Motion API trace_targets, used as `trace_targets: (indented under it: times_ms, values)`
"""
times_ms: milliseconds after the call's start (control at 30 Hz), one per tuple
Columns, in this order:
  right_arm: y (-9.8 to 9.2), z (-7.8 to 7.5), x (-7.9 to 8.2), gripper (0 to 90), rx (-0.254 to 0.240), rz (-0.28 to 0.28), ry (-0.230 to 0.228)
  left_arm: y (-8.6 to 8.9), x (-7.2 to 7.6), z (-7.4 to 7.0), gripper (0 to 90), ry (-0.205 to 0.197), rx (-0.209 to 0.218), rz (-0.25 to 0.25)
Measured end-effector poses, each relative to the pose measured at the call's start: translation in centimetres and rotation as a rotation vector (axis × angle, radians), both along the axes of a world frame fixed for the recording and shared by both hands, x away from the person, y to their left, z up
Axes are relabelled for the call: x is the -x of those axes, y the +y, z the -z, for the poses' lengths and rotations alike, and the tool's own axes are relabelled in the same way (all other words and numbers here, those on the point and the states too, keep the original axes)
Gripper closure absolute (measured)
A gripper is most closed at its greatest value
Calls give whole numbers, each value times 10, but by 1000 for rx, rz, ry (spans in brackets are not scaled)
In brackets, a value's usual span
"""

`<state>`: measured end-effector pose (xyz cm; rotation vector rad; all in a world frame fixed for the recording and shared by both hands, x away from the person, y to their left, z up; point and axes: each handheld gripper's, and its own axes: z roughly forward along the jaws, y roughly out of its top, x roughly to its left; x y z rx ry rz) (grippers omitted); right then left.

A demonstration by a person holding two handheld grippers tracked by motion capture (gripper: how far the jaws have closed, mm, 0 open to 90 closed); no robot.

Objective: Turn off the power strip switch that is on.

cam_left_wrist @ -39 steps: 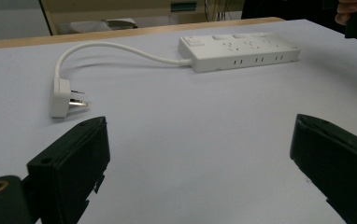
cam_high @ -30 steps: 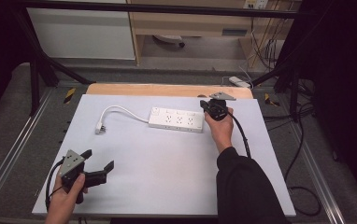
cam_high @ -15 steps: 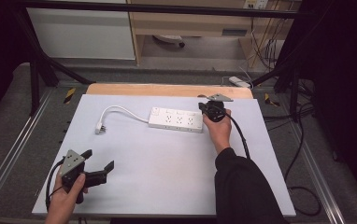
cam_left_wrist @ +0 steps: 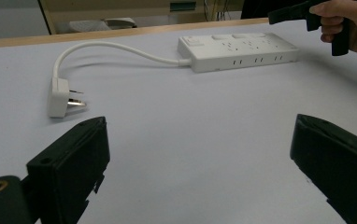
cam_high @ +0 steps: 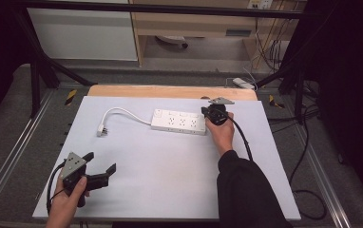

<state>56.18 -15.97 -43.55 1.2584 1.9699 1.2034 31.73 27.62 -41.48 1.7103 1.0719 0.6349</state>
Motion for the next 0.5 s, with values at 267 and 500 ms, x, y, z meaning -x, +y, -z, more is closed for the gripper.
trace_targets:
  times_ms: [267, 500]
  values:
    - [1, 4, 0, 900, 1, 5, 0, -1, 0, 0, 49, -1, 2, 2]
    - [3, 6, 1, 900, -16, 4, -2, -1, 0, 0, 50, -1, 1, 1]
